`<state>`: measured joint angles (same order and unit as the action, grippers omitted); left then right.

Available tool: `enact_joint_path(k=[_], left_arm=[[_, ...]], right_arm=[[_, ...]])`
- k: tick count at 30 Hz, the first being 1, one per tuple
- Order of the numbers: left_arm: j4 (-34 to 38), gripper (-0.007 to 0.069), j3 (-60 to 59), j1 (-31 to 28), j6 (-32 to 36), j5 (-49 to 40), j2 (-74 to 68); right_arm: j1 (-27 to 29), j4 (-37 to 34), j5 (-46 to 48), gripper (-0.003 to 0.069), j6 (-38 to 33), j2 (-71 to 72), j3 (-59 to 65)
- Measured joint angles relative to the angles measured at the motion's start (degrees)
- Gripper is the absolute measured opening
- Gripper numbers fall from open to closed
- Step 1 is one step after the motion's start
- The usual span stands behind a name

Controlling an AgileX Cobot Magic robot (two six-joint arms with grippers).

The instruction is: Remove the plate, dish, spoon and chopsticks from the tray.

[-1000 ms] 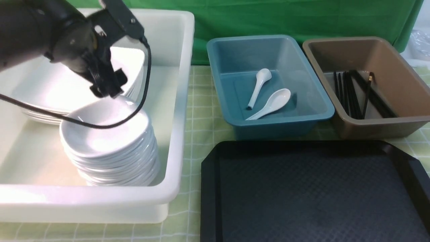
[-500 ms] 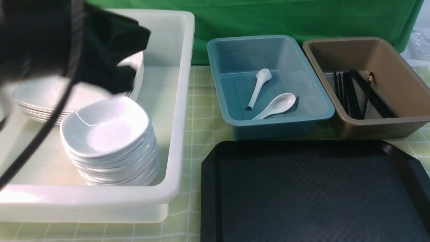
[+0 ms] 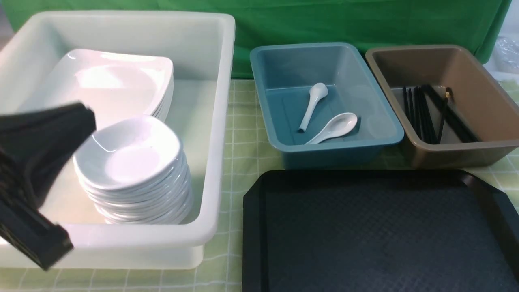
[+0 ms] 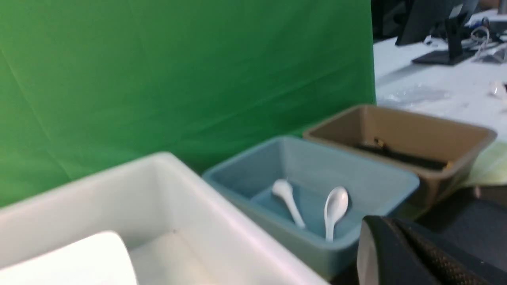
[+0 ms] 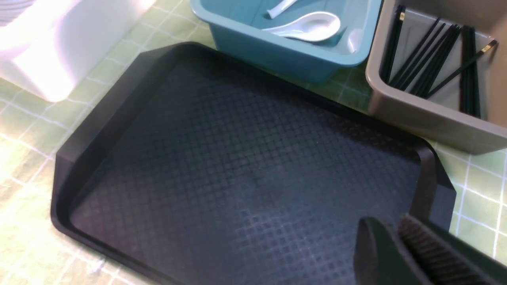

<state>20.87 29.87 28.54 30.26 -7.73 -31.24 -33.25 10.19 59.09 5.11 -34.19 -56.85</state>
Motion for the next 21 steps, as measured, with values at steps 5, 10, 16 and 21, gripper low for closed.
enact_joint_path(k=[5, 10, 16, 21], left_arm=[[-0.4, 0.0012, -3.4, 0.0, 0.0, 0.1, 0.0], [-0.6, 0.0012, -7.5, 0.0, 0.0, 0.1, 0.0], [-0.6, 0.0012, -12.0, 0.0, 0.0, 0.2, 0.0], [-0.7, 0.0012, -14.7, 0.0, 0.0, 0.1, 0.0]], right_arm=[[0.0, 0.0, 0.0, 0.0119, 0.0, 0.0, 0.0], [0.0, 0.0, -0.1, 0.0131, 0.0, 0.0, 0.0], [6.4, -0.3, -0.1, 0.0127, 0.3, 1.7, 0.0], [16.0, -3.9, -8.3, 0.0025, -5.9, 6.7, 5.1]])
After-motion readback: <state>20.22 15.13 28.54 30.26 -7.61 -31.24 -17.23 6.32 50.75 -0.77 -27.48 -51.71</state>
